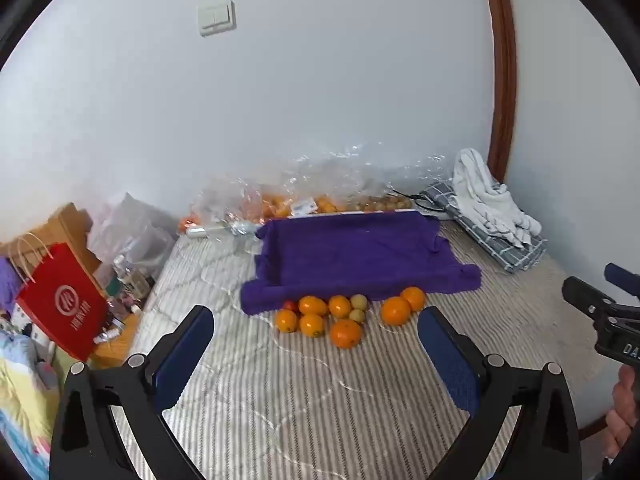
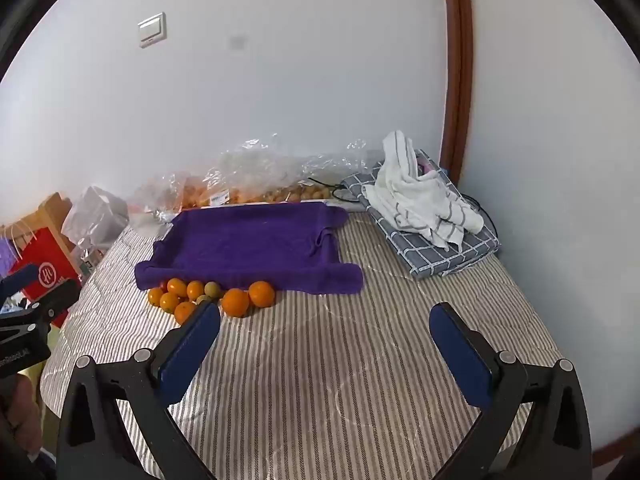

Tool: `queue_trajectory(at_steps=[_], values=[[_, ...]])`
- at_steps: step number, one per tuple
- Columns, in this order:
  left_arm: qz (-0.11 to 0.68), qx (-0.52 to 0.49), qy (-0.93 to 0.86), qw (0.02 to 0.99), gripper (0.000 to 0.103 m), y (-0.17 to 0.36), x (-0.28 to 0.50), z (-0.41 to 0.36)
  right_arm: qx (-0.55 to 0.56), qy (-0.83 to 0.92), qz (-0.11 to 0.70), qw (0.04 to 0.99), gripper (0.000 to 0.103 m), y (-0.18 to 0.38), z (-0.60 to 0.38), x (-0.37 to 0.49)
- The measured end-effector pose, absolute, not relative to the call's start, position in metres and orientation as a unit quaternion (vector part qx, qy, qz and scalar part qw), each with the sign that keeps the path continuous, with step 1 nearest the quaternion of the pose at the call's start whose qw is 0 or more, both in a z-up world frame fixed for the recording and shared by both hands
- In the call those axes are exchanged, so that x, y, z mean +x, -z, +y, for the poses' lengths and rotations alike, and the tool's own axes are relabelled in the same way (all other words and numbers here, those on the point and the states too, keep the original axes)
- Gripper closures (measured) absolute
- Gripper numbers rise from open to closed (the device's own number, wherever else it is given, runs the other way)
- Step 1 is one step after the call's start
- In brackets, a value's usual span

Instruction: Organize fruits

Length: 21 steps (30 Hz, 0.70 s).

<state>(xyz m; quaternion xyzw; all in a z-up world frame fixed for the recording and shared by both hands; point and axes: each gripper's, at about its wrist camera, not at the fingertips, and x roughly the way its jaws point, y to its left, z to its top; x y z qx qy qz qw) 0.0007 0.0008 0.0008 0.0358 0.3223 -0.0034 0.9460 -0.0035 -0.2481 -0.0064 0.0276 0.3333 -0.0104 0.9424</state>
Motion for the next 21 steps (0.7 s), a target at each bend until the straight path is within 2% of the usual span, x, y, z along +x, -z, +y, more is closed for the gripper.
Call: queue_trajectory(at_steps=[4, 10, 21], values=[[0.306, 0.002, 0.023, 0.952, 0.000, -0.006, -0.005, 0.020, 0.010, 0.021, 0.322, 0.946, 0.000, 0.008, -0.241, -0.008], [0.293, 0.047, -0.009, 0.955, 0.000, 0.000, -0.018, 0.000, -0.001, 0.019, 0.314, 0.949, 0.000, 0.006, -0.232, -0.016], [0.293, 0.040, -0.011, 0.955, 0.000, 0.003, -0.025, 0.006, -0.027, 0.010, 0.314, 0.949, 0.000, 0.006, -0.215, -0.031]])
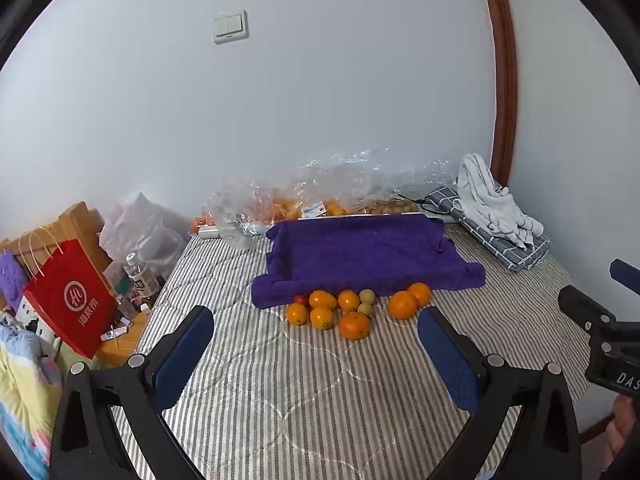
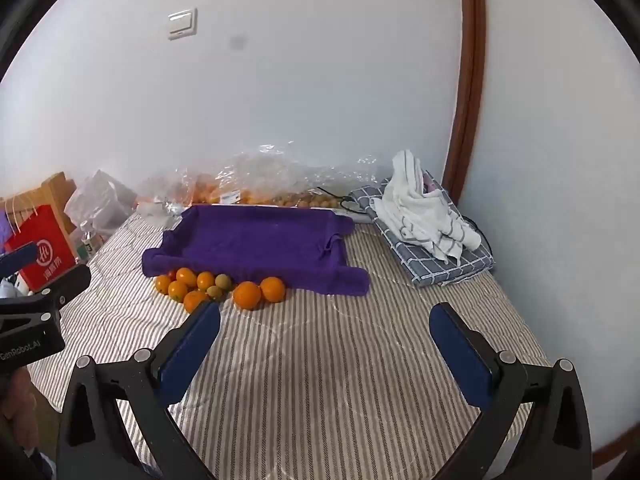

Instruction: Organize fruits

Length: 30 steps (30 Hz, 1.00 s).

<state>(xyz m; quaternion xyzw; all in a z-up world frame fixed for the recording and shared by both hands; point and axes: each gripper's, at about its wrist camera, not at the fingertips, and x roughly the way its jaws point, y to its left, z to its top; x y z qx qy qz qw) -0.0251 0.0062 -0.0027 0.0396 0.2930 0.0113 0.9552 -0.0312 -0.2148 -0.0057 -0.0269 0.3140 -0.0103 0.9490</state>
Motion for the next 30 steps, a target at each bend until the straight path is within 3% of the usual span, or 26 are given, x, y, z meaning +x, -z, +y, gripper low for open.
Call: queue_trajectory(at_steps=[30], values=[[0.297, 0.016, 0.000, 0.955, 0.000, 0.004, -0.029, 0.009, 0.000, 0.001, 0.305, 0.952, 0.000, 0.006, -0.219, -0.045]])
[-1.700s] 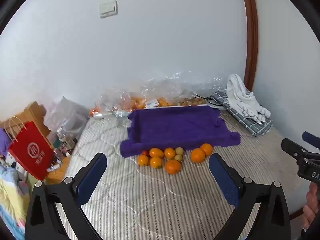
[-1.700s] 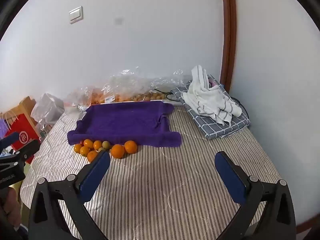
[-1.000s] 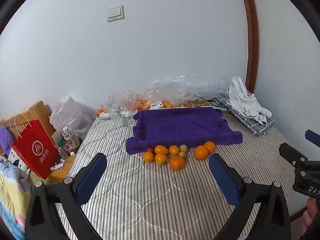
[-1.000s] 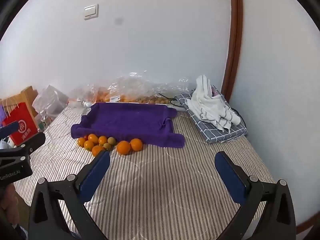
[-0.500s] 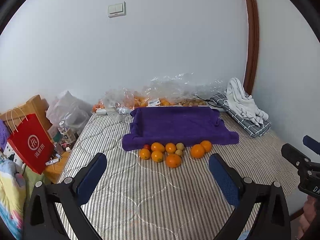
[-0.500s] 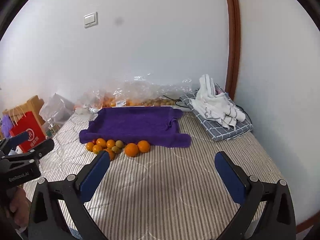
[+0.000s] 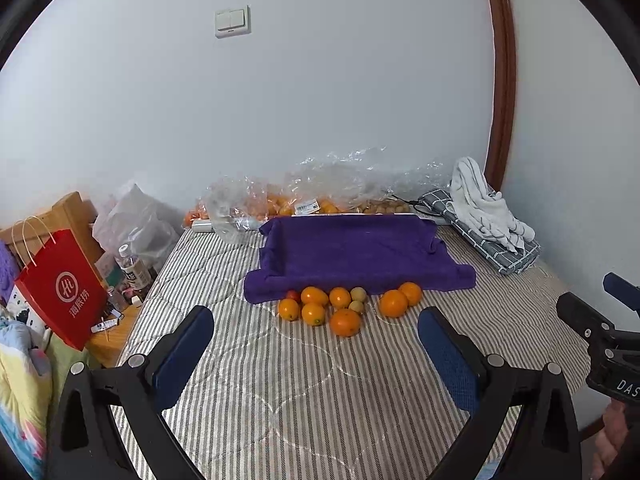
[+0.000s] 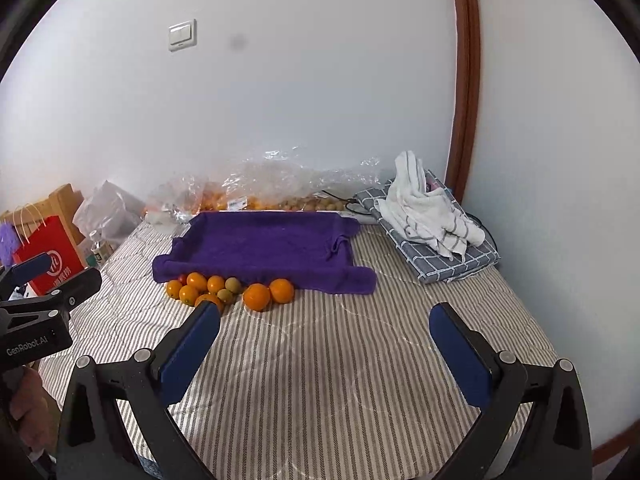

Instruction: Organize fruits

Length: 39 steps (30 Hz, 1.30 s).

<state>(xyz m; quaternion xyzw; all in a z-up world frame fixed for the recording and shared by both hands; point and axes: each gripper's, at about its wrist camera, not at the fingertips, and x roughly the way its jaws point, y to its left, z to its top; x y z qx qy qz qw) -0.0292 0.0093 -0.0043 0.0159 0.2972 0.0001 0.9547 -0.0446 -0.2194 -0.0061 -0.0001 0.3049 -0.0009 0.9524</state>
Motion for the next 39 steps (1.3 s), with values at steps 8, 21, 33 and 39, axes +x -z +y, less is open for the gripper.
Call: queue_trajectory(at_steps=[8, 21, 33, 39], values=[[0.300, 0.017, 0.004, 0.954, 0.000, 0.002, -0.027, 0.009, -0.005, -0.002, 0.301, 0.954, 0.000, 0.003, -0.218, -0.046], [0.303, 0.011, 0.004, 0.953, 0.000, 0.002, -0.026, 0.013, -0.005, -0.006, 0.299, 0.954, 0.000, 0.004, -0.218, -0.046], [0.308, 0.024, -0.003, 0.951, 0.000, 0.011, -0.013, 0.014, 0.004, -0.015, 0.324, 0.946, 0.000, 0.024, -0.215, -0.031], [0.308, 0.023, 0.004, 0.951, 0.000, 0.020, -0.001, 0.024, 0.011, -0.020, 0.334, 0.942, 0.001, 0.042, -0.217, -0.018]])
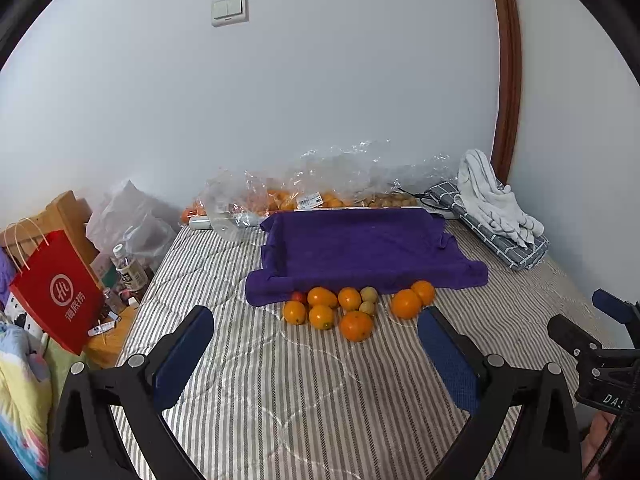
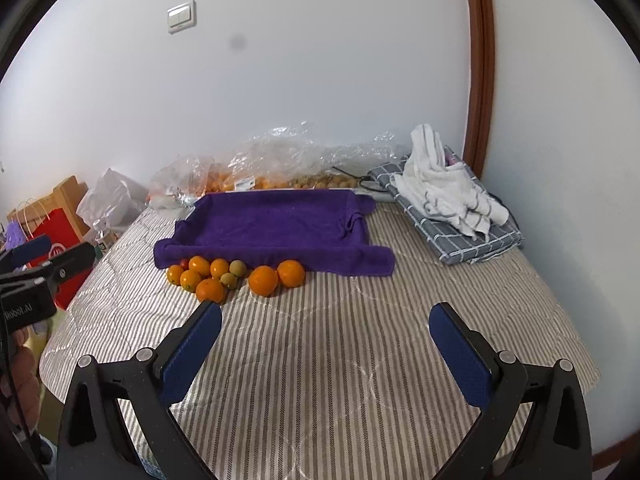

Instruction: Organize fruits

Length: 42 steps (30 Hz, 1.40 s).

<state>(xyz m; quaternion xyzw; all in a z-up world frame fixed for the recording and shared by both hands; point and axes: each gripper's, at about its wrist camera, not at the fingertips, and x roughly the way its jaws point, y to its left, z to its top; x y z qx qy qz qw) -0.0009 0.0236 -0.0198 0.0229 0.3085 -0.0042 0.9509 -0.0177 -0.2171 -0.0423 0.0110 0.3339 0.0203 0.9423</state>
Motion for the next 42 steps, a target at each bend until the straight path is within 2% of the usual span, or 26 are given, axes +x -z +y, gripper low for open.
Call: queue_trajectory(at_steps=[7, 16, 26, 27, 29, 32, 38, 42], values=[[0.326, -0.002, -0.004, 0.945, 0.000, 0.043, 0.023, 0.049, -0.005, -0.038, 0.321, 0.946, 0.004, 0.056, -0.216, -0.002], [0.357, 0.010, -0.025, 0.934, 0.000, 0.083, 0.055, 0.074, -0.018, -0.044, 0.361, 0.931, 0.005, 0.079, -0.217, 0.043], [0.401, 0.008, -0.022, 0.916, 0.001, 0.125, 0.086, 0.089, -0.036, -0.069, 0.386, 0.919, 0.011, 0.118, -0.205, 0.075], [0.411, 0.007, -0.021, 0.911, 0.001, 0.130, 0.090, 0.090, -0.039, -0.070, 0.387, 0.919, 0.011, 0.121, -0.203, 0.077], [0.436, -0.003, -0.010, 0.900, 0.013, 0.141, 0.099, 0.095, -0.038, -0.076, 0.388, 0.918, 0.011, 0.128, -0.200, 0.082], [0.451, -0.014, -0.013, 0.892, 0.013, 0.151, 0.106, 0.104, -0.032, -0.076, 0.394, 0.915, 0.012, 0.136, -0.197, 0.092], [0.458, -0.025, -0.017, 0.888, 0.013, 0.165, 0.110, 0.116, -0.030, -0.082, 0.429, 0.899, 0.030, 0.152, -0.186, 0.121], [0.464, -0.034, -0.010, 0.885, 0.013, 0.175, 0.110, 0.120, -0.038, -0.083, 0.447, 0.890, 0.047, 0.165, -0.179, 0.140]])
